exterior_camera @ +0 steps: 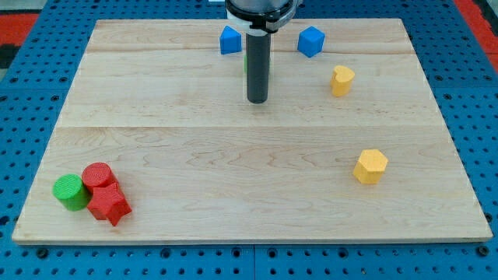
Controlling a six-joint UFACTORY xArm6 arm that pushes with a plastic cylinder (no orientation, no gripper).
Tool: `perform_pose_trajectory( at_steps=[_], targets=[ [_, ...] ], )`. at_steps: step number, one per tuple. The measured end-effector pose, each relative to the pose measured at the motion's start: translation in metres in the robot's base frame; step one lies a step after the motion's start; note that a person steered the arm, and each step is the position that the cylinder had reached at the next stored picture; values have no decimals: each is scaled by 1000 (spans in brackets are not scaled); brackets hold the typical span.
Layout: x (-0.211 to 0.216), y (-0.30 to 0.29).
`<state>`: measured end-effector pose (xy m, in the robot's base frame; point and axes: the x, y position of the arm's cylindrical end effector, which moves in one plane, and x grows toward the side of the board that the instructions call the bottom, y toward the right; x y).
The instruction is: Slide the green star slightly left
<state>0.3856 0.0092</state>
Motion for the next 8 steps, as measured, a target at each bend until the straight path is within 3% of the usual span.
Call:
perform_pose_trajectory(
  at_steps=[6, 8],
  targets=[
    [-11, -1],
    [6, 2]
  ],
)
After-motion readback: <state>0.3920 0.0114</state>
